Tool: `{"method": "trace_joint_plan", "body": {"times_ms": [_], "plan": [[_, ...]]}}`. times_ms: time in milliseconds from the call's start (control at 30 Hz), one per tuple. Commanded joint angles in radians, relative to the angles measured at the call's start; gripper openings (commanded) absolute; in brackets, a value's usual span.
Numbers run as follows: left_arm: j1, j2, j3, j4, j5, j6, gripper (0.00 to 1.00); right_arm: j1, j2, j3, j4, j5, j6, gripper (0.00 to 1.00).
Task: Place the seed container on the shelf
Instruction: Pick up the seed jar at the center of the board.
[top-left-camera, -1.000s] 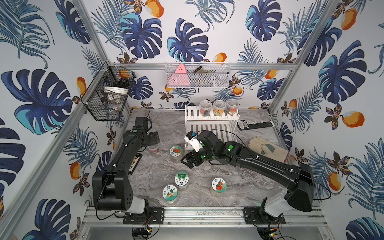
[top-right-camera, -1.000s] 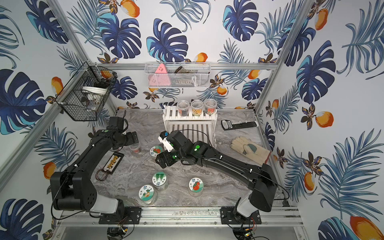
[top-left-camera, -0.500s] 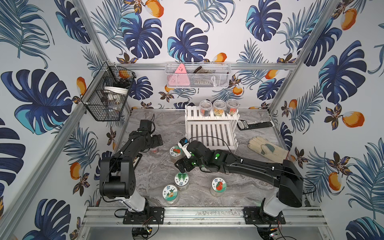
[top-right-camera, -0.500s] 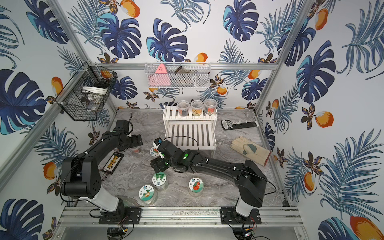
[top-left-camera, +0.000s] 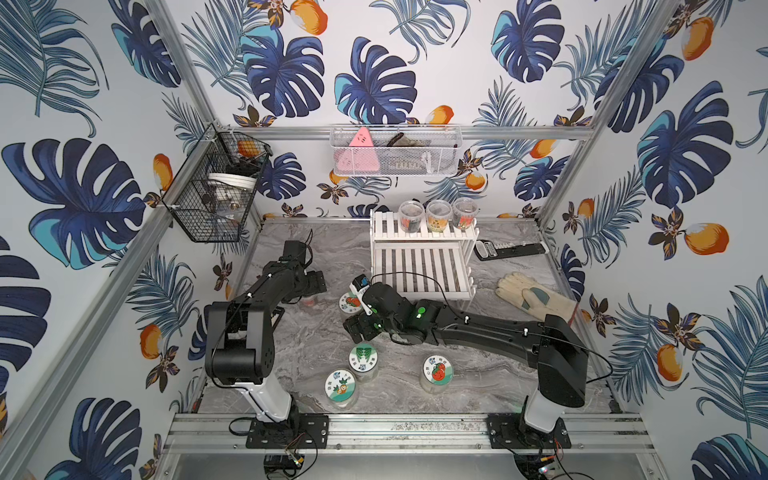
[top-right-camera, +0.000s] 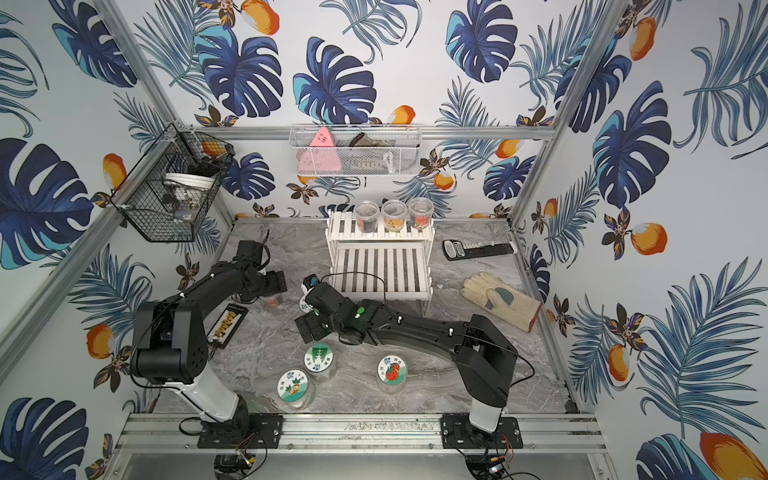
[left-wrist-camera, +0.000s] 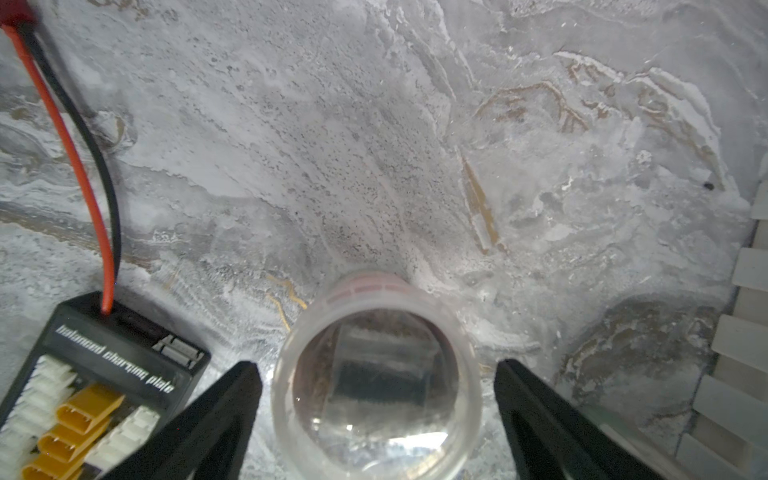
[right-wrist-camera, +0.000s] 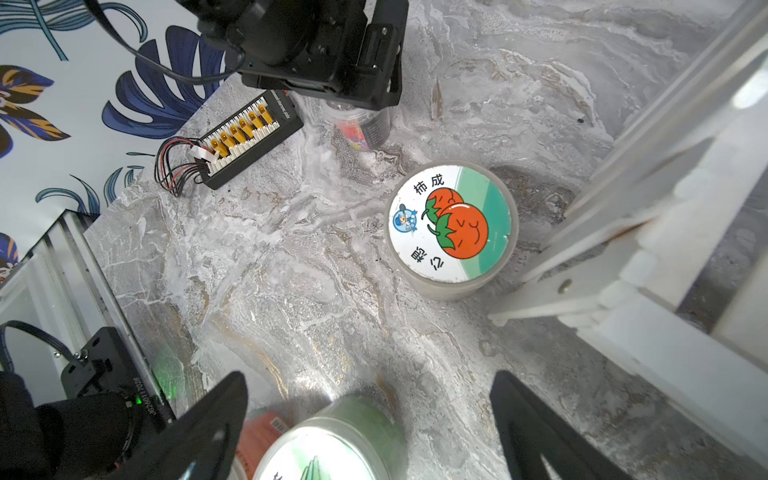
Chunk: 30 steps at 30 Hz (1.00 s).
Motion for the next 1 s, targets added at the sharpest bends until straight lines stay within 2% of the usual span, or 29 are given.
{"method": "trace_joint_plan", "body": {"times_ms": [0,367,700,967], "plan": [[0.002,0.008,0.008,0.012,-0.008,0.014,0.93,0.0,0.001,0.014,-0.021,0.005,0.012,0.95],[0.001,0.034,0.015,0.009,-0.005,0.015,0.88,0.001,-0.015,0.018,-0.038,0.009,0.015,0.96],[0.001,0.005,0.01,0.003,-0.01,0.02,0.78,-0.001,-0.019,0.029,-0.065,0.022,0.018,0.97],[0.001,-0.073,0.047,-0.084,0.013,0.042,0.77,-0.018,-0.066,0.05,-0.125,0.024,0.034,0.97]]}}
